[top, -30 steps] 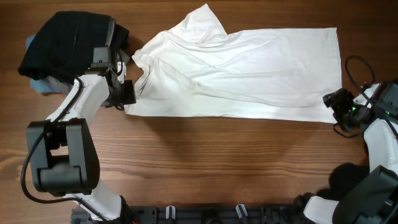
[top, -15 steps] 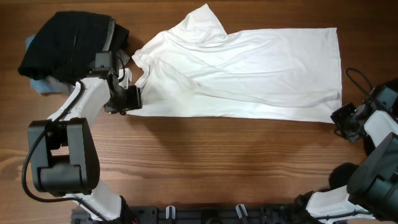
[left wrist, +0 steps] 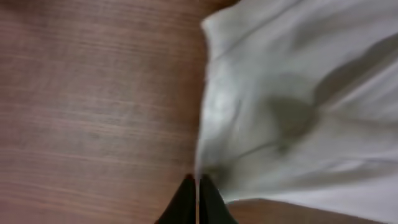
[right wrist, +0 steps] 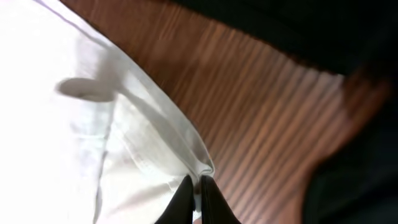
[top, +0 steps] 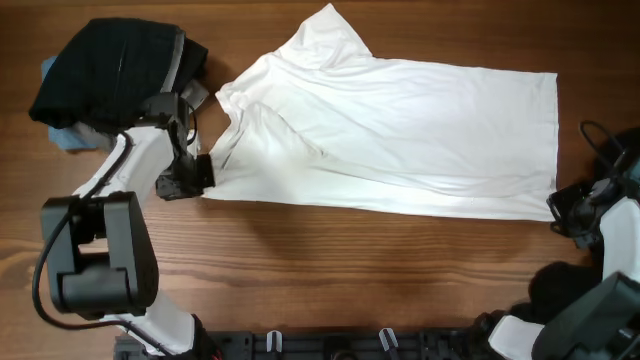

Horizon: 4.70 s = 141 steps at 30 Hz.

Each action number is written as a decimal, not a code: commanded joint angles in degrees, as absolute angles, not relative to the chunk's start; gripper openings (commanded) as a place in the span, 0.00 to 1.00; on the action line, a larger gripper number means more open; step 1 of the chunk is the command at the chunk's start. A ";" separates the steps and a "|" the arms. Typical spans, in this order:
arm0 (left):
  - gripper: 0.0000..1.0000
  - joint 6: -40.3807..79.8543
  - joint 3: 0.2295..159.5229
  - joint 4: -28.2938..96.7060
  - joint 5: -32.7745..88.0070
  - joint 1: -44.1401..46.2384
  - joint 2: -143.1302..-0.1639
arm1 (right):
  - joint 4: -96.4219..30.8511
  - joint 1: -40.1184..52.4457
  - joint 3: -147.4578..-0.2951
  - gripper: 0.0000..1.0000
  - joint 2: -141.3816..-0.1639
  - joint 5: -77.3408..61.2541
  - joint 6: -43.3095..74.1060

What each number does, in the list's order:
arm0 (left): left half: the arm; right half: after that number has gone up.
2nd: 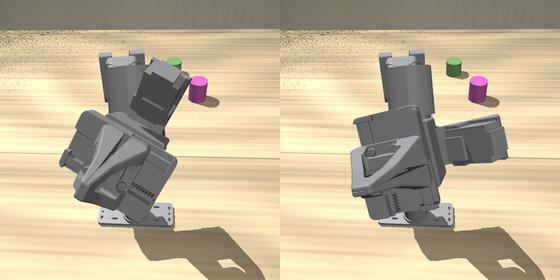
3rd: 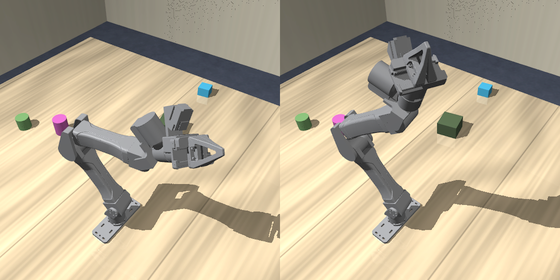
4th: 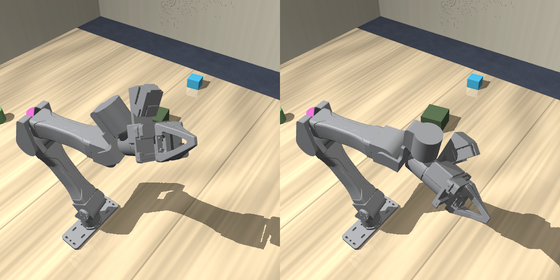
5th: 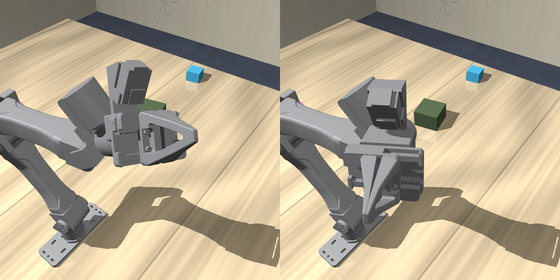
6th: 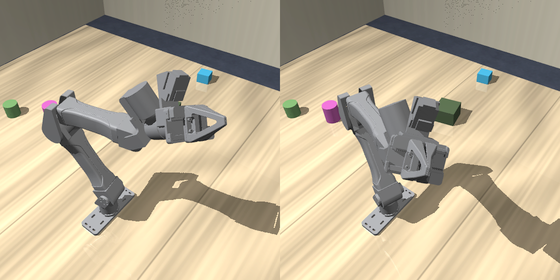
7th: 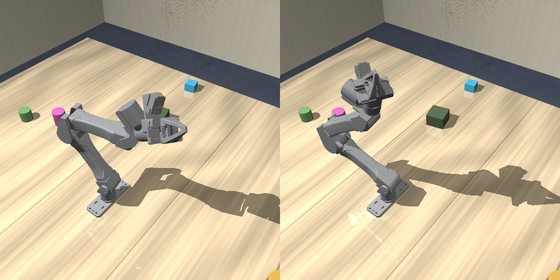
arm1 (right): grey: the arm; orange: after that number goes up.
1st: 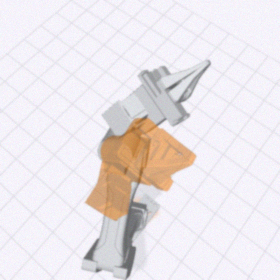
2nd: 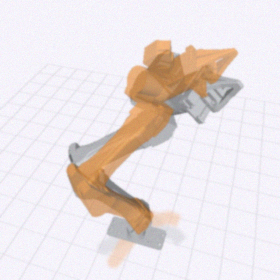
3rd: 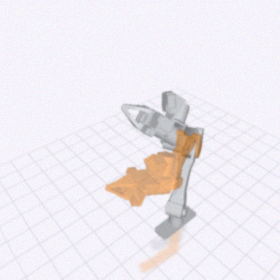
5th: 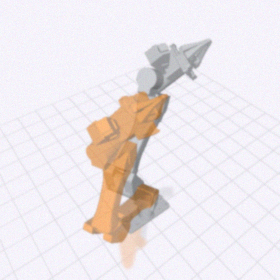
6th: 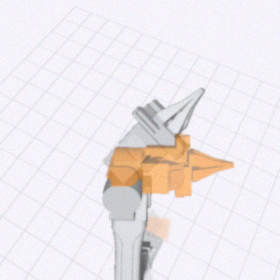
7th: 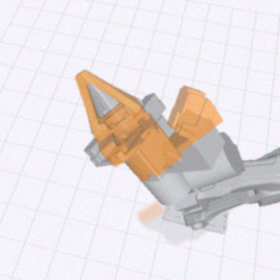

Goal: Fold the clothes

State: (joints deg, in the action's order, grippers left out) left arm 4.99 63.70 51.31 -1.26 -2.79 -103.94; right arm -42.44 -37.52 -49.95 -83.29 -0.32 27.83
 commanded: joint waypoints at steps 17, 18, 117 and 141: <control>0.62 4.29 72.88 48.12 9.63 4.80 -94.61 | -41.76 -37.74 -53.87 0.55 -87.02 -12.95 22.55; 0.56 4.27 72.88 47.35 9.61 6.04 -94.61 | -41.30 -37.74 -53.87 0.54 -88.20 -12.97 22.65; 0.54 3.18 72.86 41.32 9.39 13.43 -96.79 | -30.79 7.29 -52.01 0.05 -97.21 -11.62 -1.06; 0.56 3.18 72.86 41.32 9.39 13.43 -96.79 | -20.69 10.74 -54.08 0.04 -97.23 -1.45 7.60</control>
State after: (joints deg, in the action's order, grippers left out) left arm 4.08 72.01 41.50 8.91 13.26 -96.01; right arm -23.00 10.90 -52.75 -96.55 -2.68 3.46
